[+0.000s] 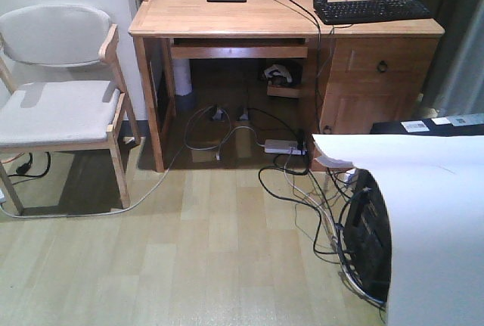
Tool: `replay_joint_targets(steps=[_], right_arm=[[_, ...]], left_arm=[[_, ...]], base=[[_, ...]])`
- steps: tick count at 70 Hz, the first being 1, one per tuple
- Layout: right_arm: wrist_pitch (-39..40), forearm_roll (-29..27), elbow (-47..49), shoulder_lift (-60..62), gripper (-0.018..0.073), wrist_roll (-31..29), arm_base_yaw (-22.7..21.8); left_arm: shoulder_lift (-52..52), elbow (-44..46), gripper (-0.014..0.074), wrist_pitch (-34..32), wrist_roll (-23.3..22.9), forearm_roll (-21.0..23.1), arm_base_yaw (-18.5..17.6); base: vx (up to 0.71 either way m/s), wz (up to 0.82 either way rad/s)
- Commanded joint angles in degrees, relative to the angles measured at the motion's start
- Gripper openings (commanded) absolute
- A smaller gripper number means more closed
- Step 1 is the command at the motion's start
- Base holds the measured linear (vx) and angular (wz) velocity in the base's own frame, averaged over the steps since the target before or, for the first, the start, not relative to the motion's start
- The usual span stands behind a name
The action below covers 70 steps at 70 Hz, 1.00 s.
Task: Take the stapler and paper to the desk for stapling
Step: 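Drive the base toward the wooden desk holding stapler and paper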
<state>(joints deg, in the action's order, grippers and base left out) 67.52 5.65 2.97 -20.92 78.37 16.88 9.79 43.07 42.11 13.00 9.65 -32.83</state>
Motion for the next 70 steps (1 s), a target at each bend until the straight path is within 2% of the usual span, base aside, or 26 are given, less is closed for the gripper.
replay_joint_targets(steps=[1, 70], right_arm=[[3.8, 0.4, 1.4, -0.4, -0.0003, -0.5, -0.4], [3.7, 0.4, 1.4, -0.4, -0.0003, -0.5, -0.4]], left_arm=[[0.8, 1.6, -0.0006, -6.5, -0.1, 0.9, -0.5], [0.8, 1.6, -0.0006, -6.5, -0.1, 0.9, -0.5]], base=[[0.26, 0.03], [0.34, 0.03]])
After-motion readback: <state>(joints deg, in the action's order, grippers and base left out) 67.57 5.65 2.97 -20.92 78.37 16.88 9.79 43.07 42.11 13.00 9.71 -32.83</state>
